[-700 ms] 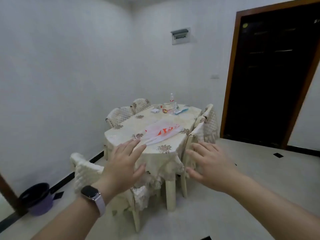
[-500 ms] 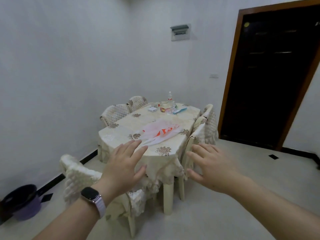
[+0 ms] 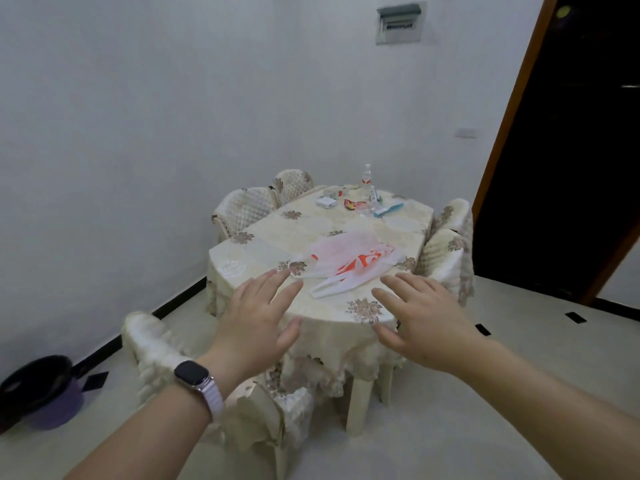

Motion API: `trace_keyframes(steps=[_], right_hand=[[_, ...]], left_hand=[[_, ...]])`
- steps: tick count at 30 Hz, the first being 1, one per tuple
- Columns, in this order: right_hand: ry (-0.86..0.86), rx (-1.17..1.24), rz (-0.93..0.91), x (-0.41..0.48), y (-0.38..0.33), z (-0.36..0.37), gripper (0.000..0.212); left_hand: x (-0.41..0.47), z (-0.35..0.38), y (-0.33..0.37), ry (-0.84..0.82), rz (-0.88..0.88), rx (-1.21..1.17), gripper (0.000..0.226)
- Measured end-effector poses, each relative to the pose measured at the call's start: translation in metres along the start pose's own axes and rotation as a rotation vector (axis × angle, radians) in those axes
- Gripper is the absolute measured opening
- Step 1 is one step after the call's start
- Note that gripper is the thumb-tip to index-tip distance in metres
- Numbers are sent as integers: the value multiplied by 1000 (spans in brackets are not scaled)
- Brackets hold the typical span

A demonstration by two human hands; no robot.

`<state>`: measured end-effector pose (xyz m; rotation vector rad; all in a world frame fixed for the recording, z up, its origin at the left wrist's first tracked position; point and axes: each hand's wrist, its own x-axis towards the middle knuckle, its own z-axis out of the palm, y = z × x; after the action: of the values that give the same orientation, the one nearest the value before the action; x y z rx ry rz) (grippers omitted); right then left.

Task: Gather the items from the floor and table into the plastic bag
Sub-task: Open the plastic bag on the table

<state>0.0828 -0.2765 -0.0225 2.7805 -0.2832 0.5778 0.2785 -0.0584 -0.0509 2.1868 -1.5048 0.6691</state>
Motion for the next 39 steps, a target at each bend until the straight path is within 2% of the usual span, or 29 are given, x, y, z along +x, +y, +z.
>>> trace_keyframes(steps=[8, 18, 24, 30, 39], right_hand=[[-3, 78, 3, 39, 48, 67, 54], [-38, 160, 2, 99, 175, 176, 55], [-96, 214, -60, 137, 233, 227, 57], [-131, 277, -111, 167, 241, 267, 57], [-242, 321, -124, 206, 230, 335, 54]], left_hand=[[56, 63, -21, -70, 11, -5, 53], [181, 174, -14, -152, -15, 53, 51], [236, 220, -12, -187, -61, 93, 51], [254, 254, -30, -259, -137, 124, 52], [262, 333, -91, -356, -212, 19, 47]])
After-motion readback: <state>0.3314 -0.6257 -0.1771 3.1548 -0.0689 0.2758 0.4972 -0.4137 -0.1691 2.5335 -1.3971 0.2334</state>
